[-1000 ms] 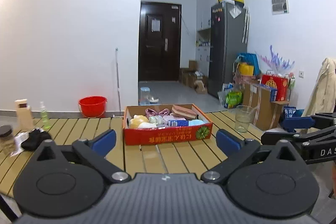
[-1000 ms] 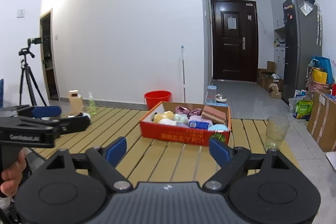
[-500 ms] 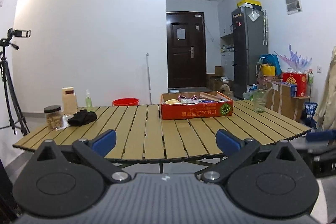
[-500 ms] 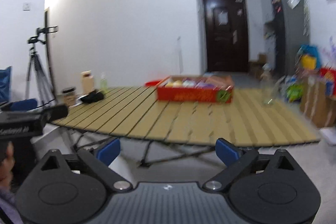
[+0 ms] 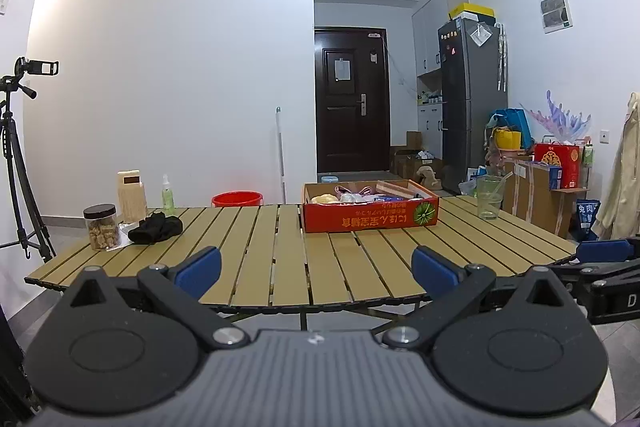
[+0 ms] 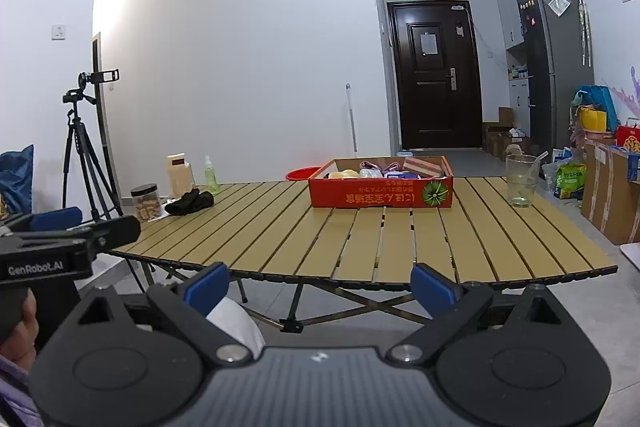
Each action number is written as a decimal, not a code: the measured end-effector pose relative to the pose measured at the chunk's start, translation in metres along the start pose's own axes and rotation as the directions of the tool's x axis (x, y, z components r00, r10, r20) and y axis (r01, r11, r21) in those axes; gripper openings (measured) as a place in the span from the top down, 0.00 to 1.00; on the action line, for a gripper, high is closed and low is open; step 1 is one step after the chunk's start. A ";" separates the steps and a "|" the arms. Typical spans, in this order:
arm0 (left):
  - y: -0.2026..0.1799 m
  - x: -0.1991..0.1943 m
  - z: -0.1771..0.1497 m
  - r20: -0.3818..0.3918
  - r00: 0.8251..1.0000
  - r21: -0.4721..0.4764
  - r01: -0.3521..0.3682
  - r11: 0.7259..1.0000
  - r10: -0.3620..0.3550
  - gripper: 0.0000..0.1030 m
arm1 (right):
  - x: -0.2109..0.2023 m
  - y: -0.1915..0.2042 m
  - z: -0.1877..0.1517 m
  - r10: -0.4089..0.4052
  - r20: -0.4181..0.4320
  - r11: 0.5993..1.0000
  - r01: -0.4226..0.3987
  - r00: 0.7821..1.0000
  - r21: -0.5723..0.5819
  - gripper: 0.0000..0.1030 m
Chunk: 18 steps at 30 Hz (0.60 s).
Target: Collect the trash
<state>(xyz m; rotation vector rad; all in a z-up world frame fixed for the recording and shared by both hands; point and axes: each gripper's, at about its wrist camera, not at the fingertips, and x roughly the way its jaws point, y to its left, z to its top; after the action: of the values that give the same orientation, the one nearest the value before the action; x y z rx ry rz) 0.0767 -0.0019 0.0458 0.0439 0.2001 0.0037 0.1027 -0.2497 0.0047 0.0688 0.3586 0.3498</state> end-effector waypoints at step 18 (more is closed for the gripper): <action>0.003 0.001 -0.002 0.007 1.000 0.002 0.001 1.000 -0.001 0.00 | 0.001 0.002 -0.001 -0.003 0.010 1.000 0.003 1.000 0.000 0.05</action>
<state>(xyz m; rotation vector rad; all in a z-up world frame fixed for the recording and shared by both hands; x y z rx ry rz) 0.0772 0.0017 0.0438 0.0457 0.1930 0.0022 0.1023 -0.2476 0.0038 0.0701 0.3483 0.3468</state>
